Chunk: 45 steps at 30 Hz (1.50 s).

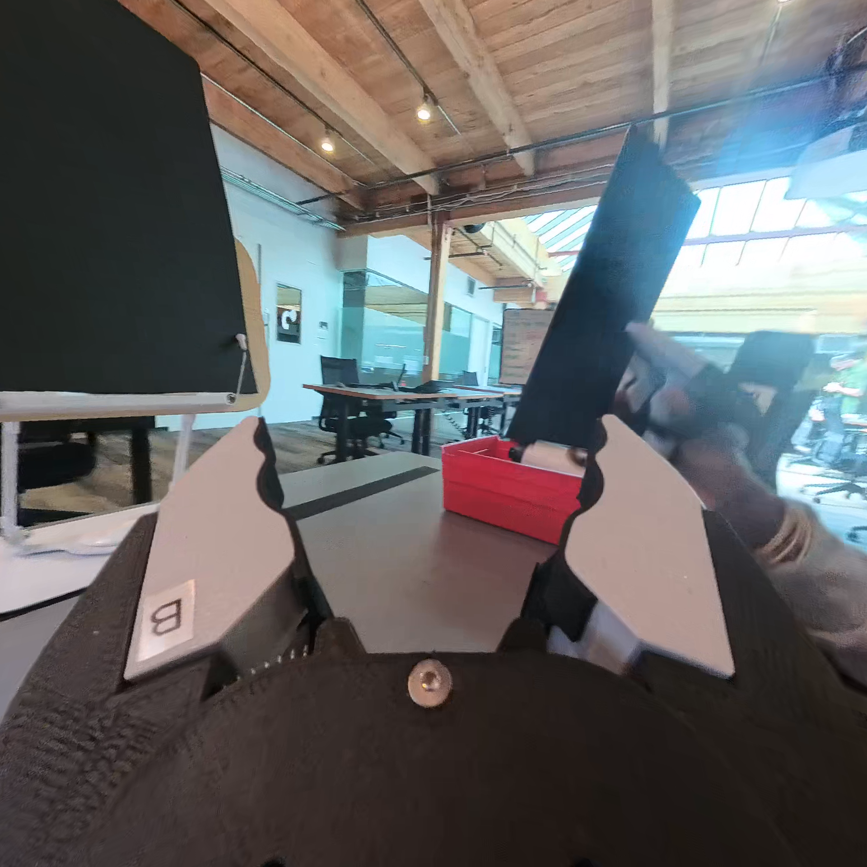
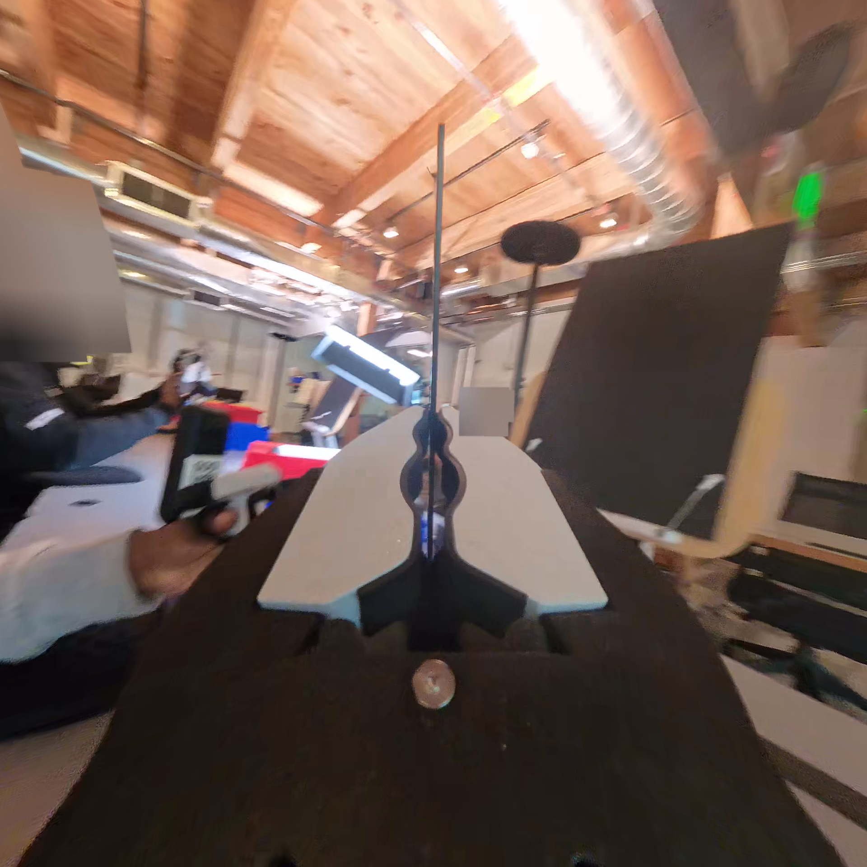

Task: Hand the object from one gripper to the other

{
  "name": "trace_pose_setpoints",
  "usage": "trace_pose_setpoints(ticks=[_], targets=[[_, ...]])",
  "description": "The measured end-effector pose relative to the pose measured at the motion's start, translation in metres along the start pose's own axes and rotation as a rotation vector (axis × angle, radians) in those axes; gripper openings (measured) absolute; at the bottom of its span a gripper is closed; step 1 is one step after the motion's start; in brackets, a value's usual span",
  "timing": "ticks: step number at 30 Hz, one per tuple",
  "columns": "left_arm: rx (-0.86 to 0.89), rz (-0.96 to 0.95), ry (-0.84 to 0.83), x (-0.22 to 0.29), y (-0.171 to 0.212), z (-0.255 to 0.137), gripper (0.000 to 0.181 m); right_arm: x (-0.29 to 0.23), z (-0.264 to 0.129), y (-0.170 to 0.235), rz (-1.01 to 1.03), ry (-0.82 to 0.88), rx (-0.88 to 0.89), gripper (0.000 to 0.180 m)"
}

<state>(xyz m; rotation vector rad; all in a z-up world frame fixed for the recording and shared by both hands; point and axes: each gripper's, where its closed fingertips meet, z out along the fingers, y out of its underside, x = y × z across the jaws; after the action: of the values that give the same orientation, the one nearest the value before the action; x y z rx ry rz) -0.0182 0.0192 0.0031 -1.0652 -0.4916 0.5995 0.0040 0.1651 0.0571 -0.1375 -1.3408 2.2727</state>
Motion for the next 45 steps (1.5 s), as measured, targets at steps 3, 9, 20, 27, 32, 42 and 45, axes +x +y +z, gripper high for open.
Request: trace_pose_setpoints(ticks=[3, 9, 20, 27, 32, 42, 45], targets=[[-0.043, 0.033, -0.024, -0.003, 0.008, 0.001, 0.124, 0.048, -0.012, -0.047, -0.066, 0.152, -0.03, 0.002], [-0.138, 0.016, -0.01, -0.001, 0.026, 0.003, 0.122, 0.152, -0.066, -0.091, -0.206, 0.495, -0.506, 0.001], [-0.409, 0.221, 0.064, 0.014, 0.077, 0.003, 0.121, 0.18, -0.188, 0.023, 0.302, 0.689, -1.106, 0.002], [-0.467, 0.258, 0.098, 0.021, 0.087, 0.002, 0.119, 0.155, -0.214, 0.074, 0.494, 0.626, -1.357, 0.003], [-0.489, 0.267, 0.108, 0.022, 0.09, 0.0, 0.117, 0.157, -0.215, 0.095, 0.504, 0.634, -1.411, 0.004], [-0.492, 0.269, 0.124, 0.027, 0.092, 0.0, 0.117, 0.169, -0.211, 0.134, 0.417, 0.652, -1.522, 0.007], [-0.514, 0.28, 0.141, 0.03, 0.097, -0.001, 0.117, 0.178, -0.21, 0.13, 0.337, 0.689, -1.522, 0.017]])
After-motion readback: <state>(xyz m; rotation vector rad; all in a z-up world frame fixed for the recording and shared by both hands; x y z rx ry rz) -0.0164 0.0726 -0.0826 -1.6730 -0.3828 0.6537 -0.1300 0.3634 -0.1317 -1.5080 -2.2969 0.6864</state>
